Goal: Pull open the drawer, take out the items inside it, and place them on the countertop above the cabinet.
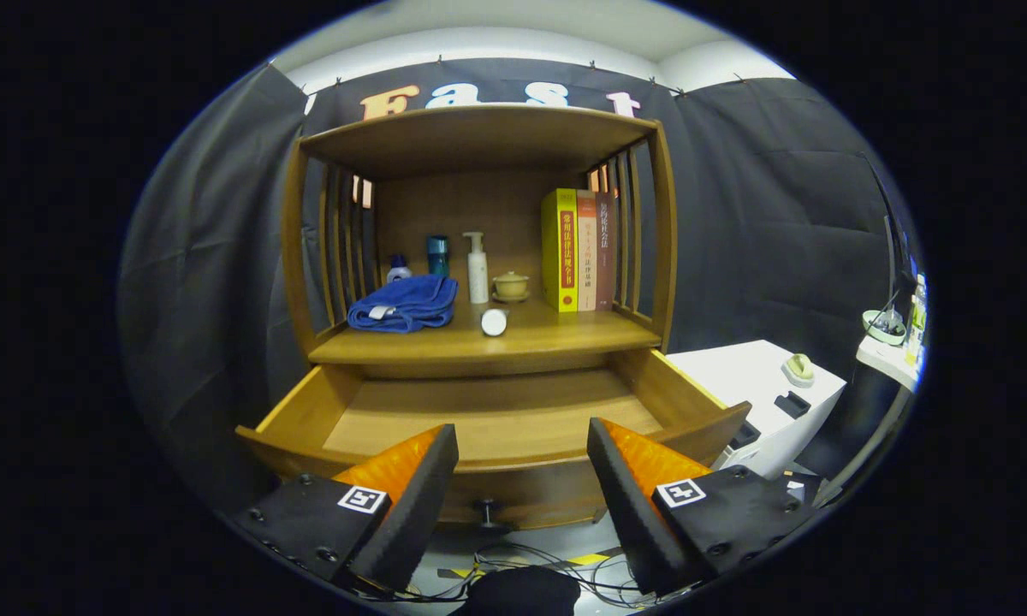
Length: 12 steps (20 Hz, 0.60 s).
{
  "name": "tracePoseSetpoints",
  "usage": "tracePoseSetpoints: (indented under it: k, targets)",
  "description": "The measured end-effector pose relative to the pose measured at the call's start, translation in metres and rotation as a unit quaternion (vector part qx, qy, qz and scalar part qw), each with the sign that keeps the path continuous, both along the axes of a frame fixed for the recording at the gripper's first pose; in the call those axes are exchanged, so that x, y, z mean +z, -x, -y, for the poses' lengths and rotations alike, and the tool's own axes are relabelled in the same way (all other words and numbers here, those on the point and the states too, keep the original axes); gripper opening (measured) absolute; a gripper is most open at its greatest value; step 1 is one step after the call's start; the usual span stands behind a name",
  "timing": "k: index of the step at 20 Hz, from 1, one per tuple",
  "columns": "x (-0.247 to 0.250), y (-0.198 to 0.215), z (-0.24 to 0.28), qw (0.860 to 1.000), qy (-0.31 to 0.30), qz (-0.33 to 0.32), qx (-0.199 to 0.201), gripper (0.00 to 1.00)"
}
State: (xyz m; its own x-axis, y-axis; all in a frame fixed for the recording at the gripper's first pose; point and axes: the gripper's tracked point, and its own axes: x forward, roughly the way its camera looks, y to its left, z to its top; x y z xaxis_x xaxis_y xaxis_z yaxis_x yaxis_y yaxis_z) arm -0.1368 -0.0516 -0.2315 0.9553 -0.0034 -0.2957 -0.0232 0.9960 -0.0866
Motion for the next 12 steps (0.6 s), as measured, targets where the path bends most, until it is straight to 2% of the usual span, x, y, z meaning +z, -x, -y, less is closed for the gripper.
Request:
tracePoseSetpoints:
  k: [5,12]
  targets:
    - [-0.049,0.011,-0.011,0.999,0.008,-0.036,0.017,0.99]
    - [-0.067,-0.002,-0.019,0.999,0.006,-0.045,0.022,0.98]
